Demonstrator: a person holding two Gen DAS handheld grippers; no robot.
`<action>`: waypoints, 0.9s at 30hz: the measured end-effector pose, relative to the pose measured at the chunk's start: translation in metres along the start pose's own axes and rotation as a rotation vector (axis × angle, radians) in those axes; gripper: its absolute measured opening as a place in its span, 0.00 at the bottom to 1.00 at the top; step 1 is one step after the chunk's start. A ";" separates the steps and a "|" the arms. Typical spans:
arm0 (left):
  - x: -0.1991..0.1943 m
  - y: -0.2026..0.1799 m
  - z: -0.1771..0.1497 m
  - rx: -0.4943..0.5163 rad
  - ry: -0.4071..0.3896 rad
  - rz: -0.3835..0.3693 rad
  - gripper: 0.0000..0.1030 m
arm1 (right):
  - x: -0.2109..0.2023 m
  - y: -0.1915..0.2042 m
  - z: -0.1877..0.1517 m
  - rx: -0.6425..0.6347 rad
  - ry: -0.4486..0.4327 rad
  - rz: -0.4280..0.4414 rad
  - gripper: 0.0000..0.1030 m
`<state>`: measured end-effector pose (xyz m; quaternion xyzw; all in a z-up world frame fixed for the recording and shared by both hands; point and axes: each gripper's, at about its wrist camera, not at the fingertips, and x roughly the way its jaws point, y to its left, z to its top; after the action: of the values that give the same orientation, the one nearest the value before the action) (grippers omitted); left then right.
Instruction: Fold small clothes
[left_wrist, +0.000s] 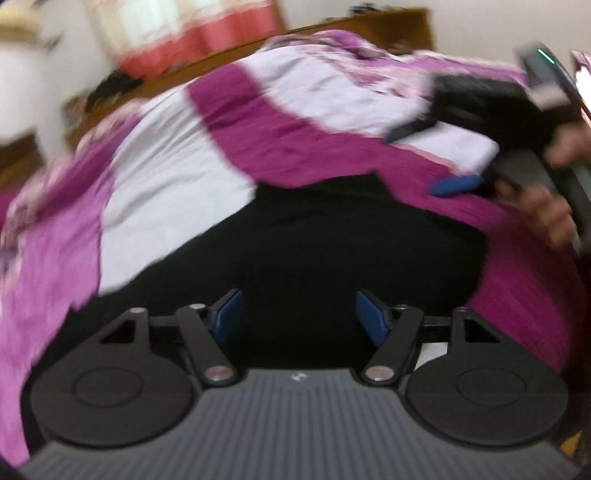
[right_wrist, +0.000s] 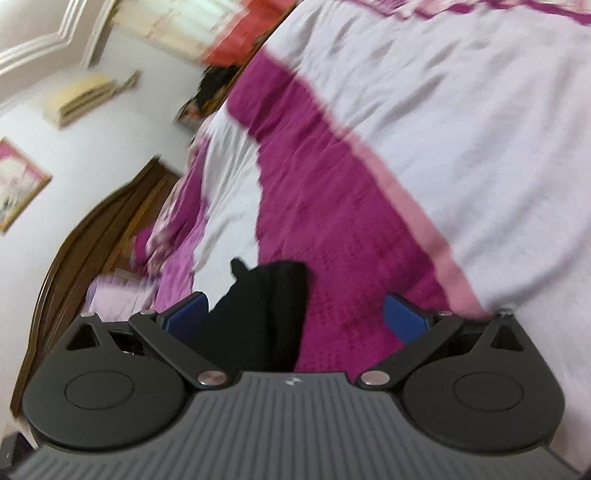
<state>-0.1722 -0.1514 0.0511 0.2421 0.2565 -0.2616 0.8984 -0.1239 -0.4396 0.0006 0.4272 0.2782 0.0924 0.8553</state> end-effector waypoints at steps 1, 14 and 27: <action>0.000 -0.010 0.001 0.044 -0.017 -0.007 0.68 | 0.001 -0.002 0.004 0.012 0.007 0.023 1.00; 0.015 -0.080 -0.023 0.430 -0.185 0.008 0.71 | 0.015 -0.039 0.038 0.304 0.027 0.252 1.00; 0.035 -0.091 -0.007 0.375 -0.129 0.086 0.24 | 0.021 -0.022 0.032 0.188 0.054 0.163 1.00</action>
<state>-0.2033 -0.2277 -0.0018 0.3985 0.1344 -0.2814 0.8625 -0.0900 -0.4664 -0.0094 0.5238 0.2732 0.1466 0.7934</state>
